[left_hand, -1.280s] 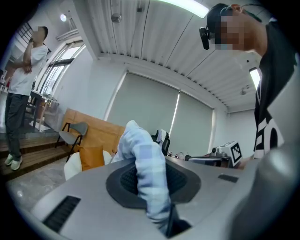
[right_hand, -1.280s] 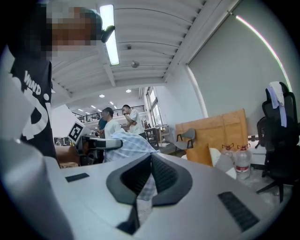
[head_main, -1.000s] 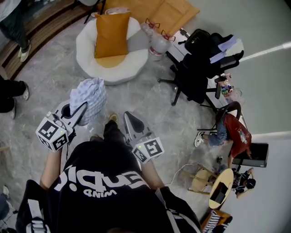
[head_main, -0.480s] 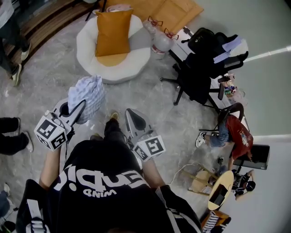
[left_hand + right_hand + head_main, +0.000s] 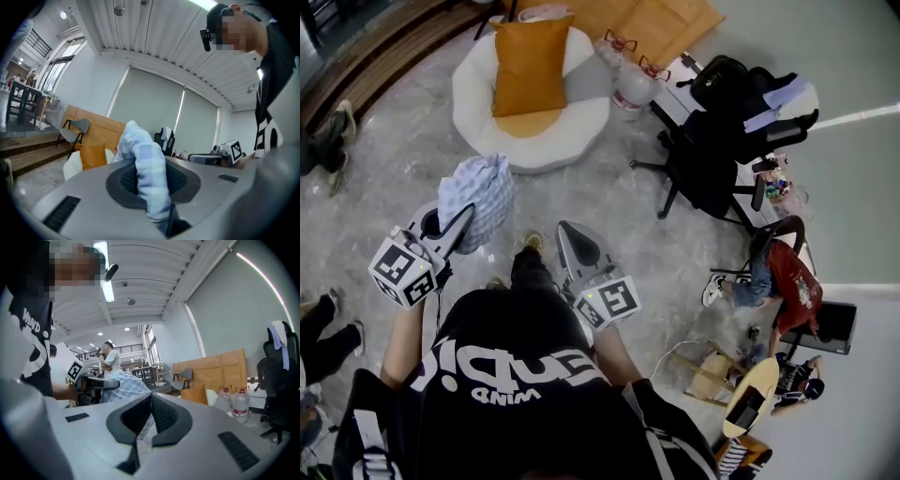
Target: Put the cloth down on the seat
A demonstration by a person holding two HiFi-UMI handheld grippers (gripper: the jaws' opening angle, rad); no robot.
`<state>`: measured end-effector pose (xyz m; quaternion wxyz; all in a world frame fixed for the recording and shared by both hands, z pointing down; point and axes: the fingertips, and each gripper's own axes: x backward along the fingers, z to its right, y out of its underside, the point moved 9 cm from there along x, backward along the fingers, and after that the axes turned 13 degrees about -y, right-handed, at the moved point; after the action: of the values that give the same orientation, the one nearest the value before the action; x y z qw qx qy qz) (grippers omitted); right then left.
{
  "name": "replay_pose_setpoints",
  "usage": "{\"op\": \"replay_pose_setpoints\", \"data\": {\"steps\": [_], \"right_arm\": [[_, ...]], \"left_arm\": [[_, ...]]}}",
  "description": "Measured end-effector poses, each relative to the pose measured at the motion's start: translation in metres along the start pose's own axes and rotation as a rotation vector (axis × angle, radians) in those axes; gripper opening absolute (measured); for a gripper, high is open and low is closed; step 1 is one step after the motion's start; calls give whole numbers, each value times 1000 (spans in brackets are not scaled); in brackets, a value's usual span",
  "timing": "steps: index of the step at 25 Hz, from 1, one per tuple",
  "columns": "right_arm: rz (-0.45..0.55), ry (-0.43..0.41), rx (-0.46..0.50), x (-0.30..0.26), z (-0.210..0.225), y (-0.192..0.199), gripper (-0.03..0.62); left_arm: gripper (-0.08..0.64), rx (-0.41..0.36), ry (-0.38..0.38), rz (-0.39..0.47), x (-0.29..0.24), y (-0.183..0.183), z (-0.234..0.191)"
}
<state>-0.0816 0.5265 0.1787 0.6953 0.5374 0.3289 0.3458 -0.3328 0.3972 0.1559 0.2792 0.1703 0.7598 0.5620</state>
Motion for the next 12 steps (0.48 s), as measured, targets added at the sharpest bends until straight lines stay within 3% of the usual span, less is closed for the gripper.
{"op": "replay_pose_setpoints", "data": {"steps": [2, 12], "right_arm": [[-2, 2, -14, -7, 27, -8, 21], [0, -14, 0, -22, 68, 0, 21]], "left_arm": [[69, 0, -6, -24, -28, -16, -2], [69, 6, -30, -10, -60, -10, -11]]}}
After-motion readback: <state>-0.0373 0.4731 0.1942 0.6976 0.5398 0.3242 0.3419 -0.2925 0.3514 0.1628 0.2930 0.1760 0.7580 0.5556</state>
